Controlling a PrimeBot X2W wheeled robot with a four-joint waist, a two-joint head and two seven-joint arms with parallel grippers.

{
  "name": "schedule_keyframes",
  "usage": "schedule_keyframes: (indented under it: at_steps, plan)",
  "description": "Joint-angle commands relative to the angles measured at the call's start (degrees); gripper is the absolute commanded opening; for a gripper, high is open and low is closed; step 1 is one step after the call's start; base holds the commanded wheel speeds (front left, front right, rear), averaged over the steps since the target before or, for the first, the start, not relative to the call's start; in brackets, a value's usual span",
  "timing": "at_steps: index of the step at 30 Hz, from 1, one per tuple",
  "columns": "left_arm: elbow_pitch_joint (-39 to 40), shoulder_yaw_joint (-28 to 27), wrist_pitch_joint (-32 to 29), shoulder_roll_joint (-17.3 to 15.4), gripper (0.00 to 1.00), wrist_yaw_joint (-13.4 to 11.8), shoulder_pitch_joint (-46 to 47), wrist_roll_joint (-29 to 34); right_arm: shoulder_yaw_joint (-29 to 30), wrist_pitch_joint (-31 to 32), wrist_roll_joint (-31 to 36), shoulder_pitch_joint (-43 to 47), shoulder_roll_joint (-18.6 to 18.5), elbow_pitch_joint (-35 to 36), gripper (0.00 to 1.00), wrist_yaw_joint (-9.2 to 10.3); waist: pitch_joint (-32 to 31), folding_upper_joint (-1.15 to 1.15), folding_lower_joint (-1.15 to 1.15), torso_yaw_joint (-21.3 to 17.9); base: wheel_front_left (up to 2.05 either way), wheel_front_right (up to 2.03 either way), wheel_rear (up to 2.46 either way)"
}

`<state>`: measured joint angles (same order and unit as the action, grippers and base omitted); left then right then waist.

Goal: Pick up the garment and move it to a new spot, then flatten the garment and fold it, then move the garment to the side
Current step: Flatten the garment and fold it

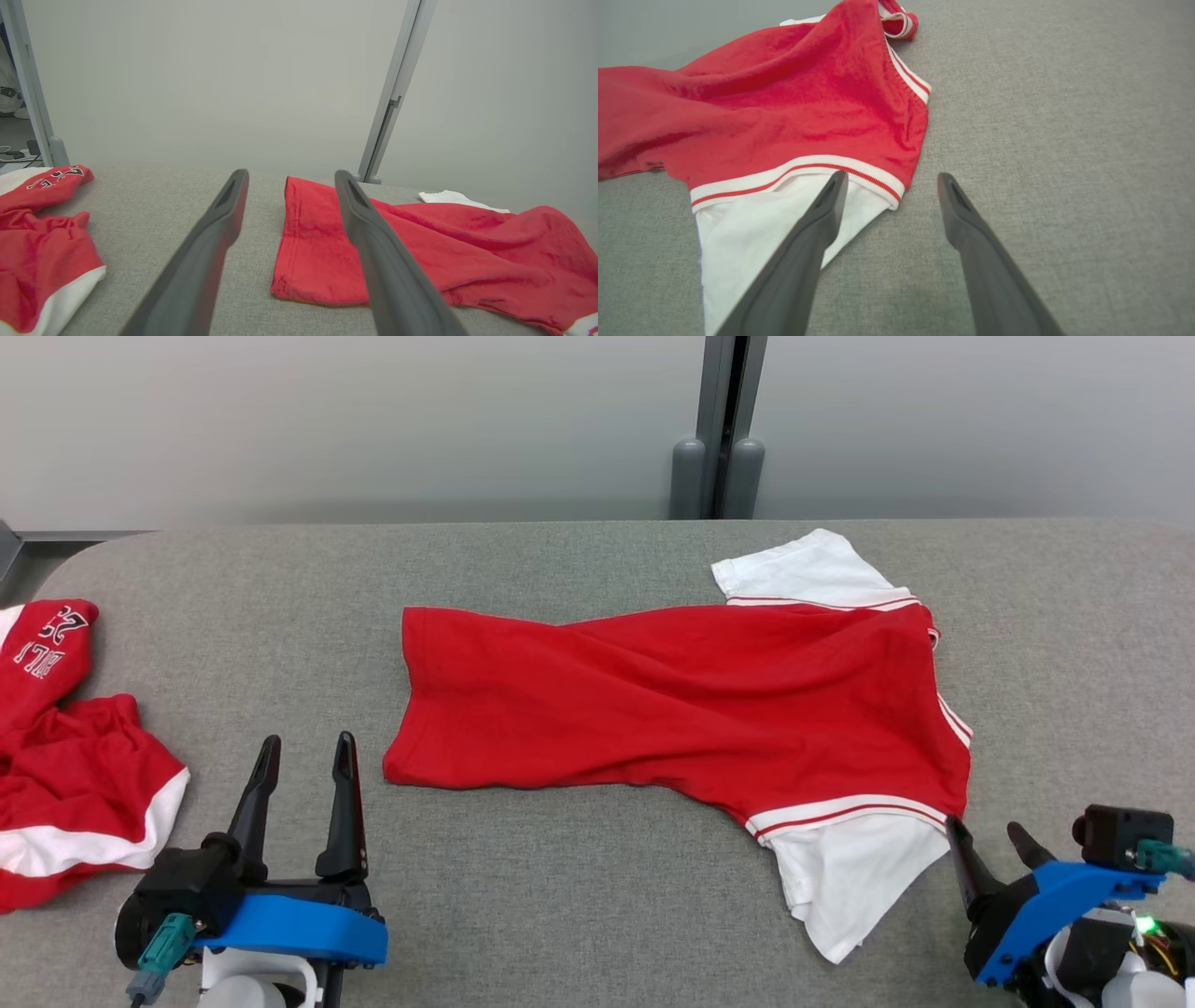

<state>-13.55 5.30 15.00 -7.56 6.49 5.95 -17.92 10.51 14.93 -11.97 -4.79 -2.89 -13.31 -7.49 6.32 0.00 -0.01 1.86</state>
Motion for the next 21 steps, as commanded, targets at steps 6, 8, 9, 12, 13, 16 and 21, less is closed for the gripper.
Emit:
schedule_keyframes:
  at_steps: [6,8,9,12,13,16,21]
  plan:
    - [-0.67,0.5,0.26,0.49,1.0,0.57,0.47,0.72,2.49,5.06,2.13,-8.19,-0.03,-6.99,1.0,-0.01,0.26,0.0,0.01,1.09,0.0,0.0,0.0]
    - [-0.87,0.69,0.26,0.52,1.0,0.69,0.77,0.74,3.76,6.74,3.15,-10.37,-0.02,-9.63,1.0,-0.01,0.33,0.0,0.01,1.52,0.0,0.0,0.0]
    - [-0.93,0.87,0.26,0.55,1.0,0.7,0.9,0.78,4.53,7.37,3.96,-11.31,-0.03,-10.92,1.0,-0.01,0.41,0.0,0.01,1.78,0.0,0.0,0.0]
    - [-1.05,1.03,0.26,0.45,1.0,0.8,1.13,0.75,5.77,8.96,5.13,-12.98,-0.02,-13.87,1.0,-0.01,0.66,0.0,0.01,2.15,0.0,0.0,0.0]
    - [-1.06,1.07,0.26,0.37,1.0,0.85,1.32,0.69,6.14,9.45,5.54,-13.87,-0.01,-15.15,1.0,-0.01,0.85,0.0,0.01,2.29,0.0,0.0,0.0]
    - [-1.16,1.35,0.26,0.14,1.0,0.95,1.83,0.7,6.61,10.46,6.62,-16.07,0.0,-18.87,1.0,-0.01,1.62,0.0,0.01,2.63,0.0,0.0,0.0]
    - [-1.41,1.84,0.26,-0.04,1.0,1.06,3.14,0.68,4.22,10.08,7.91,-19.07,0.2,-22.85,0.0,-0.02,3.3,0.0,0.01,2.99,0.0,0.0,0.0]
